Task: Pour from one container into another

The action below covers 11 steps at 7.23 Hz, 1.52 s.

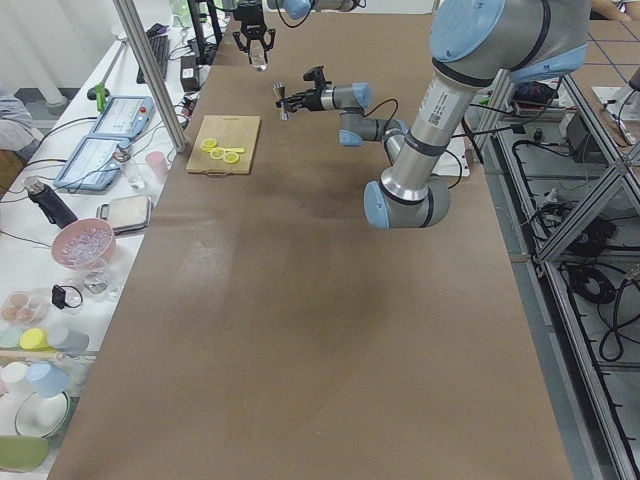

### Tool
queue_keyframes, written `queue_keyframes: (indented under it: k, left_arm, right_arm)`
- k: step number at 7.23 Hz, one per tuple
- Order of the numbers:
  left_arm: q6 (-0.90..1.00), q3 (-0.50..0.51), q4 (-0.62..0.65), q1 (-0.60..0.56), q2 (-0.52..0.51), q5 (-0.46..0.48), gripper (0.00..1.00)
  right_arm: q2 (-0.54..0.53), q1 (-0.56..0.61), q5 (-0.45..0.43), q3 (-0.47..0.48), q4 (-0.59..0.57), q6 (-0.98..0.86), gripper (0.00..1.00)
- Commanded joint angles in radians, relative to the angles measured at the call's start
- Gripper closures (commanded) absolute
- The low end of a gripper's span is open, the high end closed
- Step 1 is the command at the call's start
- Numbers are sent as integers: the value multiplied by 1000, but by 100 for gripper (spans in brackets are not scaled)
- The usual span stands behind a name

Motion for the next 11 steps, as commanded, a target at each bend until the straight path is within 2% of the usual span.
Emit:
queue_keyframes:
  k: [1,3,5,8,11]
  left_arm:
    - [-1,1,-1,11,0,4,100]
    - [-1,1,-1,25,0,6,100]
    - [-1,0,-1,25,-2,6,100]
    - [-1,3,-1,25,-2,1,100]
    - [-1,1,-1,25,1,-2,100]
  right_arm:
    - [-1,-17,-16,21,-26,-10,100]
    - [-36,-53,-72,88,-68,-10,100]
    - [-38,-69,-125,108,-113,-12,100]
    - [-35,-93,-159,115,-139,-12,100]
    - [-35,-112,-222,179,-236,-12,100]
